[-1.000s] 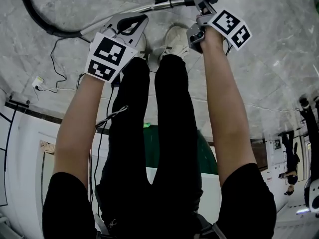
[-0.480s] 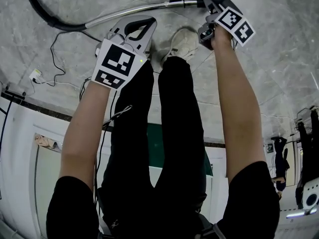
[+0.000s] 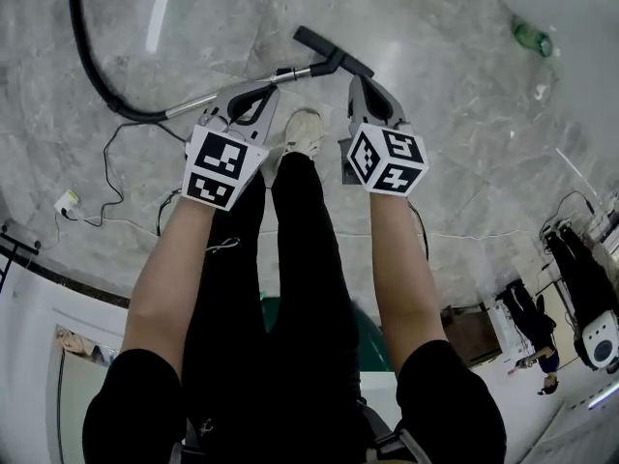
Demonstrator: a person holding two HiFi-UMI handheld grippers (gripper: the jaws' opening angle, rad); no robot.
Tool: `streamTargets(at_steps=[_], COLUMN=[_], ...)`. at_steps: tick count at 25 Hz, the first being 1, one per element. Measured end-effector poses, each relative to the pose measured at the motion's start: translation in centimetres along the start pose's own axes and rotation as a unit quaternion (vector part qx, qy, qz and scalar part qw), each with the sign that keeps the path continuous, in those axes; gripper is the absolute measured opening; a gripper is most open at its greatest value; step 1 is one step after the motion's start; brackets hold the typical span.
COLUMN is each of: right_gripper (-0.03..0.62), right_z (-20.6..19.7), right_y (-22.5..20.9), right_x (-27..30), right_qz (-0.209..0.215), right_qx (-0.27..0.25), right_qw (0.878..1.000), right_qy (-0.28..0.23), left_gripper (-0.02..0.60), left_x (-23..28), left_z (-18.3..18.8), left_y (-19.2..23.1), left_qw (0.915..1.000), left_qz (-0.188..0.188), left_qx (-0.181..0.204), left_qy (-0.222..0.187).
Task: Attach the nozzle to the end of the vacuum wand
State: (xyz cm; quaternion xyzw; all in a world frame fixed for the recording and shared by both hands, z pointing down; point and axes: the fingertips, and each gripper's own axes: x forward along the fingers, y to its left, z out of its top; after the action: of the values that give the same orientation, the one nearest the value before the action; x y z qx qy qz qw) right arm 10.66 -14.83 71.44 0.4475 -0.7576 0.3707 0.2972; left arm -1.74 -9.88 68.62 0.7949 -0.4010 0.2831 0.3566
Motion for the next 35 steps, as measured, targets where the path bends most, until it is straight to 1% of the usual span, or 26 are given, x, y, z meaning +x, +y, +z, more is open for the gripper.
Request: streamTargets(at_steps=[1, 3, 5, 7, 9, 11, 13, 15, 16, 18, 20, 22, 25, 28, 31, 35], right_gripper=[0.017, 0.017, 0.015, 0.015, 0.015, 0.014, 0.015, 0.015, 0.015, 0.015, 0.015, 0.015, 0.015, 0.014, 0.015, 0.015], right_z=[2.6, 7.2, 11.4, 15.3, 19.0, 23.4, 28.3, 32.3, 33.7, 35.7, 37.0, 38.4, 40.7, 41.7, 41.8, 41.9], right_y=[0.2, 0.6, 2.0, 4.5, 7.6, 10.5, 13.0, 14.9, 15.8, 17.3, 18.7, 19.8, 21.0, 22.0, 22.8, 23.3], right_x=[-2.3, -6.8, -11.8, -17.7, -23.8, -29.4, -34.4, -39.4, -42.0, -46.9, -51.0, -54.2, -57.5, -59.2, -59.7, -59.5], right_qz=[-0.013, -0.046, -0.065, -0.063, -0.051, -0.039, -0.03, -0.028, -0.029, -0.031, -0.027, -0.016, -0.001, 0.013, 0.025, 0.036], right_qx=[-0.008, -0.019, -0.011, 0.004, 0.017, 0.024, 0.025, 0.023, 0.024, 0.032, 0.038, 0.033, 0.018, 0.009, 0.001, 0.004], right_qw=[1.0, 0.996, 0.99, 0.985, 0.978, 0.966, 0.951, 0.939, 0.934, 0.926, 0.92, 0.914, 0.905, 0.898, 0.896, 0.897], right_qy=[-0.026, -0.076, -0.122, -0.162, -0.203, -0.255, -0.306, -0.342, -0.354, -0.374, -0.389, -0.404, -0.425, -0.439, -0.443, -0.44], left_gripper=[0.011, 0.011, 0.011, 0.011, 0.011, 0.011, 0.011, 0.011, 0.011, 0.011, 0.011, 0.011, 0.011, 0.011, 0.011, 0.011], left_x=[-1.3, -4.2, -7.9, -12.3, -17.4, -22.5, -27.4, -32.4, -35.0, -39.7, -43.5, -46.4, -49.8, -51.9, -52.6, -52.5], left_z=[2.6, 7.4, 11.9, 16.3, 20.5, 25.3, 30.5, 34.9, 36.5, 38.5, 39.6, 41.1, 44.2, 46.0, 46.5, 46.6], left_y=[-0.8, -2.1, -3.5, -5.5, -7.9, -9.5, -10.5, -11.9, -12.9, -15.0, -16.9, -18.4, -19.9, -20.5, -20.7, -20.7], left_qw=[0.9998, 0.9987, 0.9972, 0.9957, 0.9931, 0.9881, 0.9812, 0.9747, 0.9722, 0.9686, 0.9646, 0.9578, 0.9464, 0.9385, 0.9355, 0.9362], left_qz=[-0.002, 0.0, 0.009, 0.019, 0.03, 0.045, 0.061, 0.078, 0.085, 0.095, 0.103, 0.11, 0.119, 0.126, 0.128, 0.123], left_qx=[0.002, 0.023, 0.038, 0.04, 0.048, 0.066, 0.082, 0.09, 0.093, 0.1, 0.109, 0.122, 0.139, 0.145, 0.145, 0.144], left_qy=[-0.018, -0.045, -0.064, -0.082, -0.103, -0.131, -0.163, -0.189, -0.197, -0.207, -0.217, -0.236, -0.266, -0.287, -0.296, -0.296])
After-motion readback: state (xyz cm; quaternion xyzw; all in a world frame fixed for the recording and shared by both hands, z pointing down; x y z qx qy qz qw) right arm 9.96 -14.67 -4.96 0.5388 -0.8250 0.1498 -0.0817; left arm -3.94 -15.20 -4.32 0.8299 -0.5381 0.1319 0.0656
